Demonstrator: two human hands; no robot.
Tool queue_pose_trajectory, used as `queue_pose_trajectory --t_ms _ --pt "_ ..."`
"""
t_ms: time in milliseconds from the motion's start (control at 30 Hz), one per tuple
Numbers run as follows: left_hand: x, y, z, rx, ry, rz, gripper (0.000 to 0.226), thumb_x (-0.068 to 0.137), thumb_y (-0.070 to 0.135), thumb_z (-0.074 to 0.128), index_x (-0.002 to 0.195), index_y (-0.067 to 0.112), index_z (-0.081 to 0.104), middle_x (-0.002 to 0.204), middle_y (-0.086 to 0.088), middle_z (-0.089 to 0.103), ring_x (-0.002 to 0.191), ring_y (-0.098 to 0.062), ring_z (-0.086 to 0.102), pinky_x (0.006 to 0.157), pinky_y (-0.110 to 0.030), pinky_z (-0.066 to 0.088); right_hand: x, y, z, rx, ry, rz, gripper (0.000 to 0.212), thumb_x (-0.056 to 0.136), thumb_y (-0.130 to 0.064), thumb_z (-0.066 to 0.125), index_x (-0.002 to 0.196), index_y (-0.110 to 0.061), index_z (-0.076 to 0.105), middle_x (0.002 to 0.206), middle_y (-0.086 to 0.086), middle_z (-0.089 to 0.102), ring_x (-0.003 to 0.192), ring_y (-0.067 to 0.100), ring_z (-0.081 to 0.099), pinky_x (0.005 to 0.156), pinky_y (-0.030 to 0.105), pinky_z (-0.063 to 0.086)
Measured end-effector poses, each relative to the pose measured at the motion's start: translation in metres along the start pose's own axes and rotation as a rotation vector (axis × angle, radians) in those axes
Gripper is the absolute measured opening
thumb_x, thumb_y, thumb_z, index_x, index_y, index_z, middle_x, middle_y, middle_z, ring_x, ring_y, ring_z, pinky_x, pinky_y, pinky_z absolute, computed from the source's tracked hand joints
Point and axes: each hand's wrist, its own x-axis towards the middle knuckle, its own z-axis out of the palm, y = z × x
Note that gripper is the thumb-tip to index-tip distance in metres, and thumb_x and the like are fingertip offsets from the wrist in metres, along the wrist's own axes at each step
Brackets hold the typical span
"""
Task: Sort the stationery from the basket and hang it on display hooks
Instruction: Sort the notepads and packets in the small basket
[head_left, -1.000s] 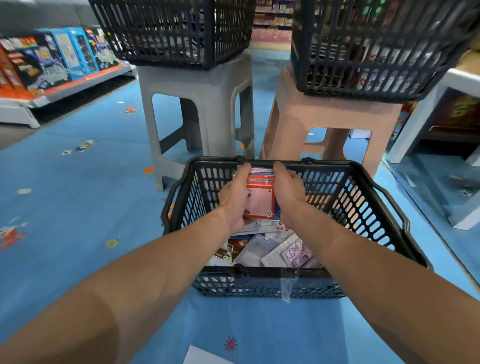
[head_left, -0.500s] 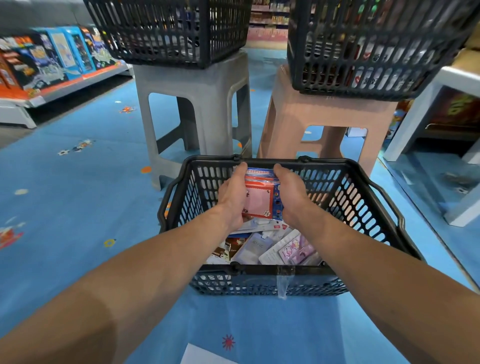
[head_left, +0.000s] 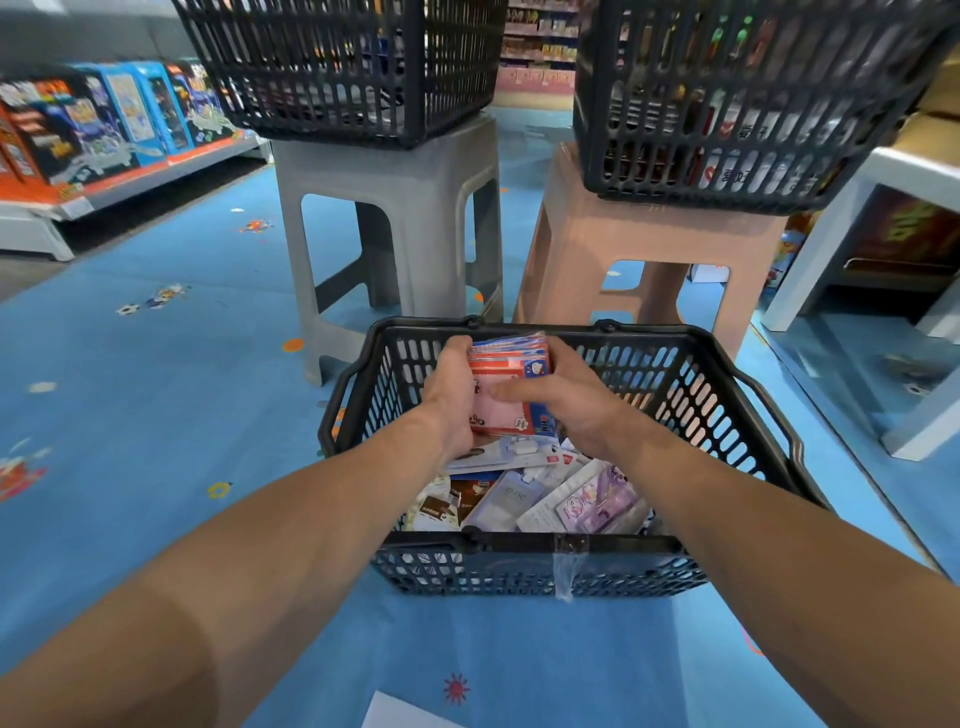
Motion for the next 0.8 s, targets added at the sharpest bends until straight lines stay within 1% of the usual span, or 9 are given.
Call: queue_pose_trajectory --t_ms 67,167,233,333,400,467,533,600,800 --pt "-0.001 0.001 -0.003 -0.007 0.000 -0.030 0.063 0.095 0.064 0.039 0.118 0.015 0.072 0.102 -0.013 0.079 0.098 -0.028 0.074 0.085 -0.043 0.059 0.000 0.003 0.000 -0.155 0.013 0.002 0.081 0.067 0.009 0.086 0.134 -0.014 0.047 0.113 0.007 0.071 0.101 0.020 0.071 0.093 0.039 0.058" --pt "-0.003 0.005 -0.005 0.056 -0.033 -0.063 0.061 0.100 0.062 0.037 0.108 0.014 0.072 0.089 -0.012 0.079 0.091 -0.026 0.069 0.077 -0.039 0.052 0.003 0.008 -0.002 -0.230 0.048 -0.014 0.078 0.066 0.009 0.087 0.129 -0.017 0.048 0.113 0.003 0.070 0.103 0.017 0.069 0.097 0.042 0.057" --pt "-0.001 0.007 -0.007 0.139 -0.080 -0.080 0.068 0.099 0.069 0.034 0.109 0.014 0.073 0.096 -0.014 0.078 0.100 -0.029 0.067 0.094 -0.047 0.047 0.008 0.012 -0.007 -0.242 0.061 -0.018 0.072 0.066 0.008 0.086 0.123 -0.019 0.050 0.112 0.003 0.071 0.103 0.018 0.070 0.098 0.046 0.056" --pt "0.004 0.005 -0.010 0.264 -0.063 -0.019 0.063 0.095 0.070 0.044 0.119 0.016 0.066 0.106 -0.011 0.076 0.109 -0.029 0.064 0.105 -0.054 0.040 0.012 0.014 -0.018 -0.392 0.056 -0.028 0.068 0.065 0.003 0.087 0.117 -0.022 0.051 0.108 0.002 0.071 0.102 0.019 0.070 0.098 0.047 0.056" --pt "0.009 0.002 -0.013 0.369 -0.063 0.133 0.039 0.095 0.050 0.054 0.110 0.015 0.062 0.105 -0.007 0.073 0.109 -0.024 0.061 0.106 -0.056 0.037 0.013 0.018 -0.025 -0.510 0.027 -0.026 0.065 0.067 0.002 0.086 0.114 -0.024 0.051 0.106 0.002 0.070 0.101 0.020 0.069 0.098 0.044 0.055" --pt "0.011 0.002 -0.015 0.606 -0.177 0.258 0.015 0.088 0.023 0.065 0.101 0.016 0.059 0.105 -0.003 0.066 0.103 -0.019 0.060 0.102 -0.049 0.044 0.011 0.024 -0.030 -0.593 -0.011 -0.012 0.060 0.069 0.003 0.083 0.114 -0.021 0.051 0.105 0.003 0.068 0.102 0.022 0.068 0.095 0.041 0.056" --pt "0.015 0.000 -0.015 0.955 -0.308 0.277 0.044 0.077 0.014 0.078 0.117 0.019 0.061 0.110 0.000 0.068 0.101 -0.017 0.065 0.098 -0.042 0.054 0.012 0.029 -0.032 -0.676 -0.070 -0.016 0.061 0.068 0.001 0.084 0.116 -0.019 0.052 0.105 0.003 0.066 0.101 0.023 0.067 0.094 0.043 0.057" --pt "0.020 -0.008 -0.014 1.166 -0.303 0.302 0.061 0.066 0.017 0.089 0.119 0.023 0.059 0.106 0.001 0.070 0.098 -0.017 0.068 0.094 -0.039 0.058 0.013 0.034 -0.031 -0.700 -0.140 -0.020 0.067 0.065 -0.003 0.088 0.120 -0.020 0.052 0.108 0.004 0.066 0.102 0.022 0.067 0.095 0.045 0.057" --pt "0.041 -0.026 -0.021 1.070 -0.359 0.272 0.071 0.056 0.031 0.100 0.116 0.028 0.062 0.105 0.002 0.073 0.098 -0.016 0.072 0.093 -0.041 0.061 0.019 0.057 -0.029 -0.758 -0.178 -0.012 0.070 0.069 -0.022 0.093 0.127 -0.024 0.053 0.111 -0.003 0.064 0.101 0.013 0.064 0.097 0.038 0.056"
